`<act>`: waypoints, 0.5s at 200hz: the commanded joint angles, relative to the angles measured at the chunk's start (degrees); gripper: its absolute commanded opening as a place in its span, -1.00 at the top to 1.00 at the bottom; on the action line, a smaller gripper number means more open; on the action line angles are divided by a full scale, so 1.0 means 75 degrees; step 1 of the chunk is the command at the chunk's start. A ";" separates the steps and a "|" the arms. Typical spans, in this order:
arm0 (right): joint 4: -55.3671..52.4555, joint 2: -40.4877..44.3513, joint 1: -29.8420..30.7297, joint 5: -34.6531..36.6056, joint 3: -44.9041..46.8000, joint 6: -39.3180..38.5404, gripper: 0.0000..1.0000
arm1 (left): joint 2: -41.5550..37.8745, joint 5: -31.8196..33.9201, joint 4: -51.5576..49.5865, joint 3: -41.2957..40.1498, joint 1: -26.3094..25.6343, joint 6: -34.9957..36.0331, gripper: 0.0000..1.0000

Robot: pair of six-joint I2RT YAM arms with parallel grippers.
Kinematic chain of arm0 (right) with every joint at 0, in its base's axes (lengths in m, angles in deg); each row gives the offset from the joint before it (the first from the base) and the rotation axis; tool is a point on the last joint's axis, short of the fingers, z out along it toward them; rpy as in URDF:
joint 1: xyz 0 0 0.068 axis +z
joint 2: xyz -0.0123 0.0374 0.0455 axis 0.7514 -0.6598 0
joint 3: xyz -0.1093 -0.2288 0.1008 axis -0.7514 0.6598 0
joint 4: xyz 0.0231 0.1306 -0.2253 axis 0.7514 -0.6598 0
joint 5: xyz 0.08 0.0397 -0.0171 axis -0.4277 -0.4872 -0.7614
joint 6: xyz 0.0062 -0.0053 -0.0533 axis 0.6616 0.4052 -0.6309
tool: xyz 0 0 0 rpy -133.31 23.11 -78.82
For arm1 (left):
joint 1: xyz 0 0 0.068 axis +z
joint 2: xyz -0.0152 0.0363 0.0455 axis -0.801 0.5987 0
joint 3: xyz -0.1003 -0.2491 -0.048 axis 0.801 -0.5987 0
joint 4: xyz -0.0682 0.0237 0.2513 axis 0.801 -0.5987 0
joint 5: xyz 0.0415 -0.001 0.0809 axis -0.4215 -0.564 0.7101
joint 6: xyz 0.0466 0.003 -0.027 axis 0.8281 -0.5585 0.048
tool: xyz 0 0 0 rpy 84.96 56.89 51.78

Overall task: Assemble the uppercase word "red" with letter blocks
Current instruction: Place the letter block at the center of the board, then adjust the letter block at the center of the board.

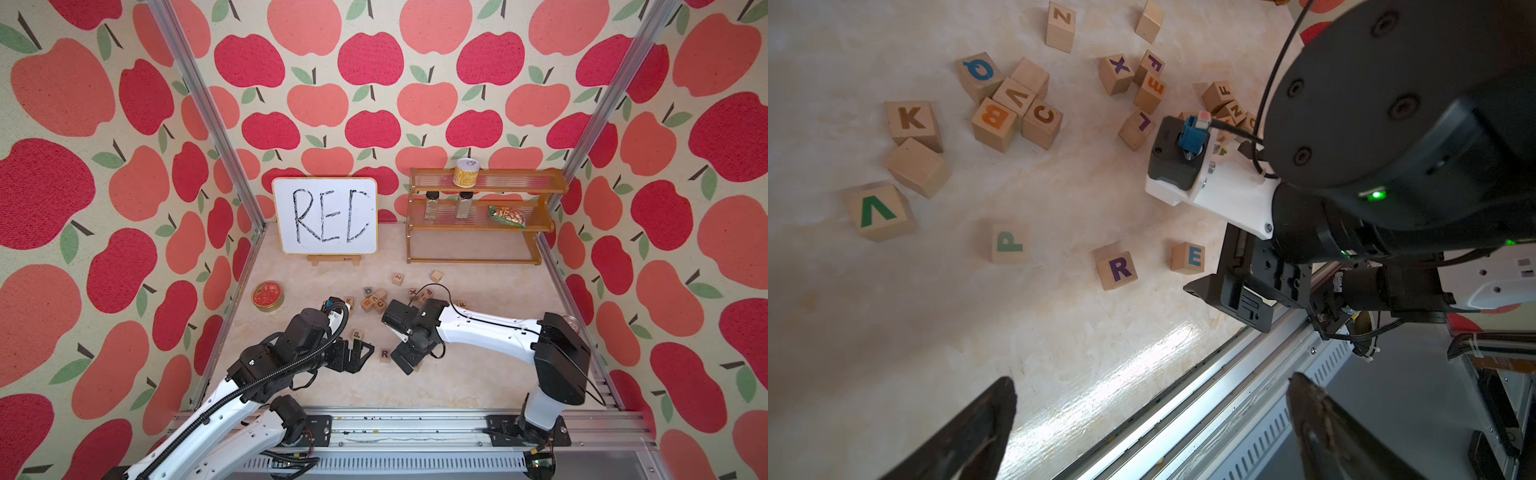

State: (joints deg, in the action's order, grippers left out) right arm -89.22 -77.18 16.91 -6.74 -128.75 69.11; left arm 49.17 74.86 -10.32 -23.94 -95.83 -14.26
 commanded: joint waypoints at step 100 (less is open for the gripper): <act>0.0151 0.0331 -0.0087 0.0048 0.0559 0.4357 -0.98 | 0.0383 -0.0705 0.0630 -0.0042 0.0181 0.1160 -0.99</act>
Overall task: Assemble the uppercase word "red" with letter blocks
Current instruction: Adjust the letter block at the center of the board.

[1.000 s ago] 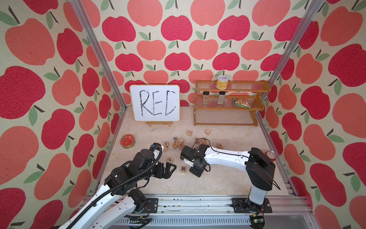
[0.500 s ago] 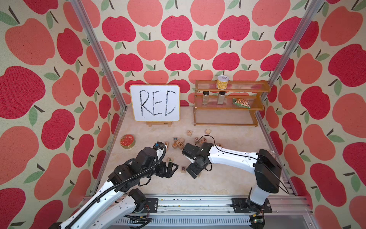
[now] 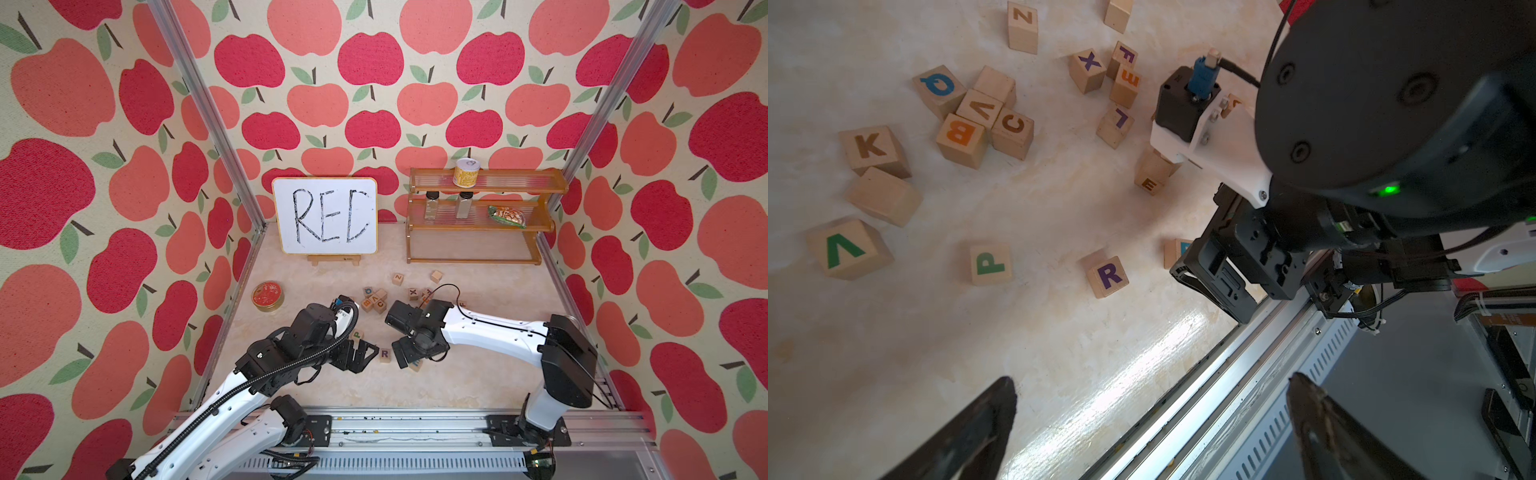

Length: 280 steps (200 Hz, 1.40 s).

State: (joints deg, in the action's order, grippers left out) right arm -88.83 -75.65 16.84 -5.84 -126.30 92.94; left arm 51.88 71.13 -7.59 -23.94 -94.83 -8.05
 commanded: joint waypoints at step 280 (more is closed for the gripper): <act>0.1249 -0.0228 -0.0234 -0.0377 0.1027 0.4459 0.59 | 0.0221 -0.0913 0.1137 -0.0592 0.0085 0.0954 -0.99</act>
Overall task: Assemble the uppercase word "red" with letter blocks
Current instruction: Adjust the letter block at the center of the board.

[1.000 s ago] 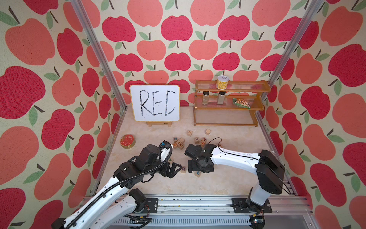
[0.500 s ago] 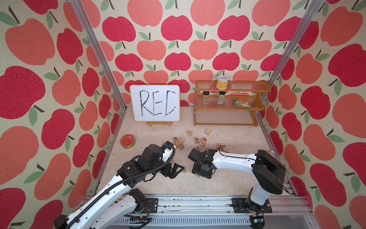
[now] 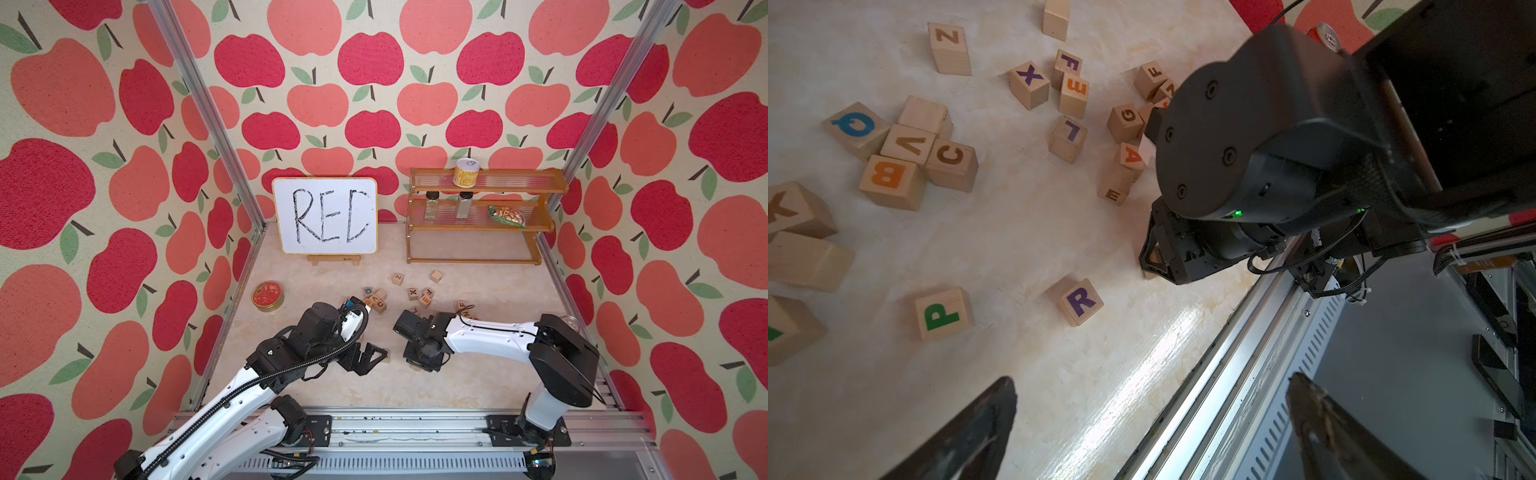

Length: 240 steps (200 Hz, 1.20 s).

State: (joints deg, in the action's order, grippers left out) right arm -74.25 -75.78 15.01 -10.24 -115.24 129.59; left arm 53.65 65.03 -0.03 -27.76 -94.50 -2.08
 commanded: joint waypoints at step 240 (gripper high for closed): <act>-0.2023 -0.1559 -0.0305 -0.0046 -0.2814 -0.3109 0.62 | -0.0594 0.0943 -0.1135 0.0564 0.0111 -0.0601 -0.99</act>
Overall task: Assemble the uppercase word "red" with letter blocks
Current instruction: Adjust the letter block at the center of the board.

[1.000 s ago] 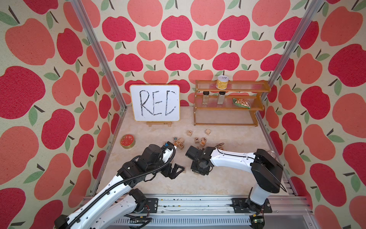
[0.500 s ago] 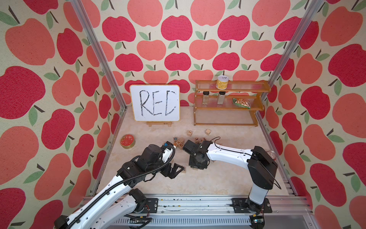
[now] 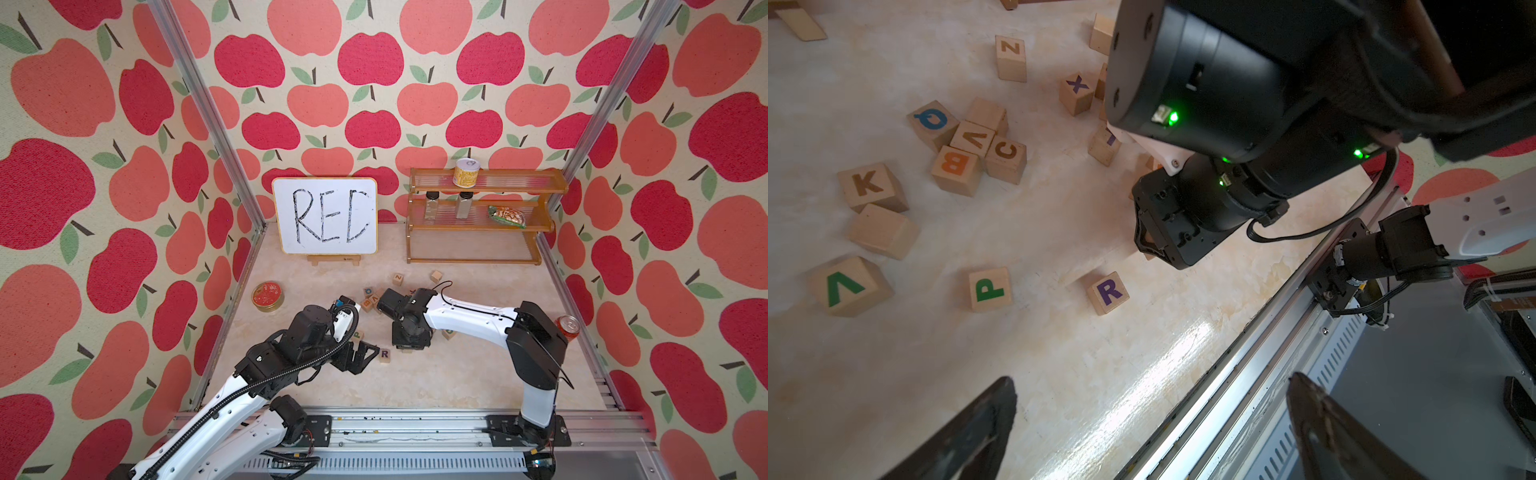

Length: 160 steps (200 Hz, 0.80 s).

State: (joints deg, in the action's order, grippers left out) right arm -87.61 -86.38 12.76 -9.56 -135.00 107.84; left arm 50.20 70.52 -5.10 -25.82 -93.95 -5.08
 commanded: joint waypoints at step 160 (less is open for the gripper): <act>0.0244 -0.0678 0.0413 -0.0415 -0.0274 0.0061 0.63 | -0.0749 0.0529 -0.1080 0.0572 0.0030 -0.0543 -0.99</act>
State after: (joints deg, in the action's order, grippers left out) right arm -85.55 -90.36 15.47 -12.20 -135.35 107.30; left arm 45.43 73.64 -11.90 -22.32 -93.98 -8.38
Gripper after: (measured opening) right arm 0.327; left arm 0.993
